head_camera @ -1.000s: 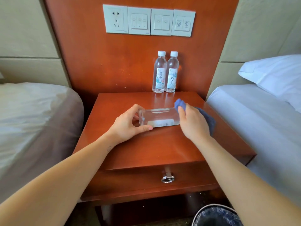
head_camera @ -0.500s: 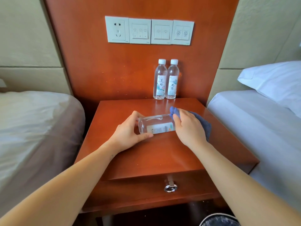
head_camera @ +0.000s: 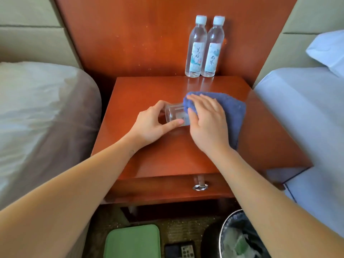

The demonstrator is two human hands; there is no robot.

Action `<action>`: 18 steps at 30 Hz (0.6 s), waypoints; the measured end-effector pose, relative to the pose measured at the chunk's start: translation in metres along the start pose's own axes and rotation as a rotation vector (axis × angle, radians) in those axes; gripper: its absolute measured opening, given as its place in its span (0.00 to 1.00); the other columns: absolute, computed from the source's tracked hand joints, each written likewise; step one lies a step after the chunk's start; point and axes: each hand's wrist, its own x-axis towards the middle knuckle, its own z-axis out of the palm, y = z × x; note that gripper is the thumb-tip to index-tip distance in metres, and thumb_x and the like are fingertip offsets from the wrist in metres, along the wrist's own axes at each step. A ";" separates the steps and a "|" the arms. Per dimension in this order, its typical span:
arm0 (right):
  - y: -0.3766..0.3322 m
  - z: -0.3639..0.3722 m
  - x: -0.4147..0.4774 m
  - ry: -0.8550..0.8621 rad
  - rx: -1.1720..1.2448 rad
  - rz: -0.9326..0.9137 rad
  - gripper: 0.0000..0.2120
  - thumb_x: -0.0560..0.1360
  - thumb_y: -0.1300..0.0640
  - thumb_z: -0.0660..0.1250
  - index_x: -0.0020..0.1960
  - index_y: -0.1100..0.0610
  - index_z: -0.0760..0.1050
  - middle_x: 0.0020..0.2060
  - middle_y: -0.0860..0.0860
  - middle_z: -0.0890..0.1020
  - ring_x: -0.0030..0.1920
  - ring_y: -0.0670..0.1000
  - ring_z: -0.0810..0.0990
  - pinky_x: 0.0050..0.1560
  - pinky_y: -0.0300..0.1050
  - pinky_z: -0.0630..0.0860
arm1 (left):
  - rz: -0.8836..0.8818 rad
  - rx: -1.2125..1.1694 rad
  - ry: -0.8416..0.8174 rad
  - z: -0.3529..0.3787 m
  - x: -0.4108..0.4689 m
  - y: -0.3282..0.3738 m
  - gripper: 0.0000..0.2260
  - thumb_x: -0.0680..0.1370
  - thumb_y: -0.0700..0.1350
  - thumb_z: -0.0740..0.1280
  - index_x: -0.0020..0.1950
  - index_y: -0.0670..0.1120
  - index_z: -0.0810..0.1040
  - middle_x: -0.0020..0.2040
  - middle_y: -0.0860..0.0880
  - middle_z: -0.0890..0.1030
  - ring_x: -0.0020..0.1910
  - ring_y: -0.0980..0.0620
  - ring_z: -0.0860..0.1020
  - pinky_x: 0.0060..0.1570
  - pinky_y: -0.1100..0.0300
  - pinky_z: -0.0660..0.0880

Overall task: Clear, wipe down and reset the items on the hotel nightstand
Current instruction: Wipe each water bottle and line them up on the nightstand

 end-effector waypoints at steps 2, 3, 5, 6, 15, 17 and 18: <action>-0.023 0.007 -0.005 -0.074 0.052 -0.073 0.22 0.78 0.53 0.54 0.67 0.60 0.75 0.64 0.53 0.78 0.68 0.54 0.72 0.72 0.51 0.60 | 0.004 -0.023 0.003 -0.002 0.001 -0.002 0.28 0.68 0.67 0.64 0.57 0.48 0.74 0.50 0.54 0.82 0.52 0.52 0.81 0.57 0.46 0.75; -0.026 0.006 -0.002 -0.106 0.062 -0.093 0.22 0.78 0.53 0.54 0.68 0.59 0.74 0.66 0.52 0.77 0.69 0.53 0.71 0.72 0.49 0.59 | 0.003 -0.026 -0.001 -0.003 0.003 -0.003 0.28 0.68 0.66 0.64 0.57 0.47 0.75 0.50 0.54 0.82 0.52 0.52 0.81 0.56 0.45 0.75; -0.011 -0.002 0.001 -0.138 0.028 -0.127 0.22 0.79 0.53 0.54 0.69 0.58 0.73 0.67 0.51 0.76 0.70 0.52 0.70 0.73 0.48 0.59 | 0.001 -0.022 -0.006 -0.003 0.002 -0.006 0.30 0.68 0.69 0.66 0.59 0.49 0.75 0.51 0.56 0.82 0.53 0.53 0.81 0.58 0.44 0.74; 0.002 -0.007 0.004 -0.132 0.007 -0.111 0.22 0.80 0.53 0.54 0.69 0.58 0.73 0.66 0.52 0.76 0.70 0.53 0.71 0.73 0.49 0.60 | 0.003 -0.012 -0.011 -0.003 0.003 -0.005 0.31 0.67 0.71 0.66 0.60 0.51 0.74 0.52 0.57 0.82 0.54 0.54 0.80 0.60 0.44 0.73; -0.001 -0.011 0.014 -0.081 -0.042 0.164 0.22 0.79 0.55 0.52 0.65 0.62 0.76 0.64 0.55 0.78 0.69 0.57 0.71 0.73 0.55 0.62 | -0.017 -0.013 -0.029 -0.003 0.006 -0.002 0.29 0.68 0.67 0.68 0.62 0.51 0.72 0.55 0.57 0.81 0.56 0.55 0.80 0.62 0.45 0.72; -0.028 -0.003 0.009 -0.155 -0.007 0.022 0.23 0.78 0.53 0.52 0.67 0.60 0.75 0.65 0.53 0.77 0.70 0.55 0.71 0.73 0.53 0.59 | 0.007 -0.035 -0.021 -0.004 0.005 -0.003 0.27 0.68 0.63 0.67 0.61 0.48 0.73 0.51 0.55 0.82 0.52 0.52 0.81 0.59 0.44 0.73; -0.035 -0.001 0.009 -0.178 0.024 -0.015 0.24 0.78 0.52 0.52 0.68 0.59 0.74 0.66 0.53 0.77 0.70 0.54 0.71 0.73 0.52 0.59 | 0.013 -0.041 -0.016 -0.003 0.005 -0.003 0.27 0.68 0.62 0.66 0.59 0.46 0.73 0.48 0.54 0.82 0.50 0.50 0.81 0.58 0.43 0.73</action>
